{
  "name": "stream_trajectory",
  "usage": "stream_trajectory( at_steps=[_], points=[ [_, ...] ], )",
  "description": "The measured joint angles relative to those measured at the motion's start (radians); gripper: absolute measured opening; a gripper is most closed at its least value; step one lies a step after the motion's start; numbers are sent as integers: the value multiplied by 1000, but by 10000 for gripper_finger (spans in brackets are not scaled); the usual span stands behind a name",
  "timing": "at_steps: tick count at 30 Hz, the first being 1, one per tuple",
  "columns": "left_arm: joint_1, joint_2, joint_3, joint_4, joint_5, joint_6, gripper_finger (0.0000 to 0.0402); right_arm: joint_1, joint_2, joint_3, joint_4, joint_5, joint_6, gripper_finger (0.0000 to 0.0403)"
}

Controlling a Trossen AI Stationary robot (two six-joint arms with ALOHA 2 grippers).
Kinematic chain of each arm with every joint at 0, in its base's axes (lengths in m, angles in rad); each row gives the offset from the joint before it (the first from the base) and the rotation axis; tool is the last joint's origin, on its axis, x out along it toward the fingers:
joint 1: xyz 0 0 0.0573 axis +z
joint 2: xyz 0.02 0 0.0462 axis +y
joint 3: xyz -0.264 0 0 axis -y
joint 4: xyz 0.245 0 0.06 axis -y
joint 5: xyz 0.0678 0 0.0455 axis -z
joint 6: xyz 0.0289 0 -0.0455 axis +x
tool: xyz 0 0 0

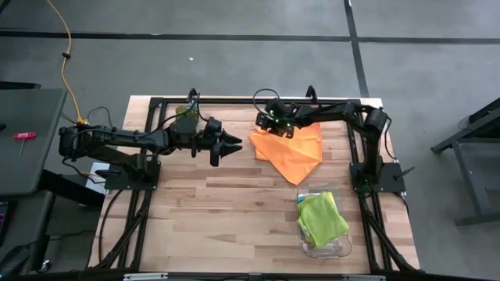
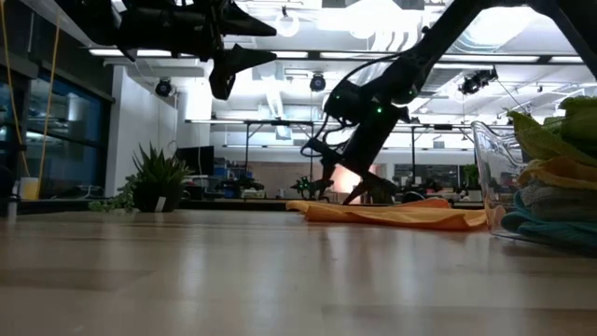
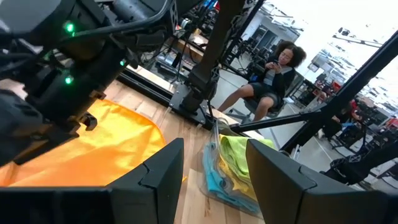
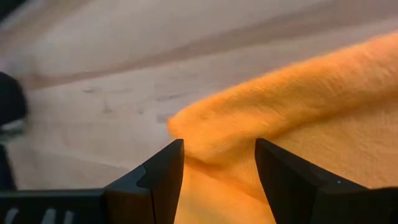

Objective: Fold microfiber towels
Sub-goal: Fold the orange microfiber cloth

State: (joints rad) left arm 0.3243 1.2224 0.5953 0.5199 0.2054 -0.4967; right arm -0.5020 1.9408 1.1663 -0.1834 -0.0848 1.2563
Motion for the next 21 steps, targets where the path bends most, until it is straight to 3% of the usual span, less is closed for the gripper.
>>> stream_trajectory(
  at_steps=[12, 21],
  points=[
    [-1, 0, 0, 1, -3, 2, 163, 17, 7, 3, -28, 10, 52, 190],
    [-3, 0, 0, 1, -4, 2, 163, 22, 65, 3, 193, -1, 225, 190]
  ],
)
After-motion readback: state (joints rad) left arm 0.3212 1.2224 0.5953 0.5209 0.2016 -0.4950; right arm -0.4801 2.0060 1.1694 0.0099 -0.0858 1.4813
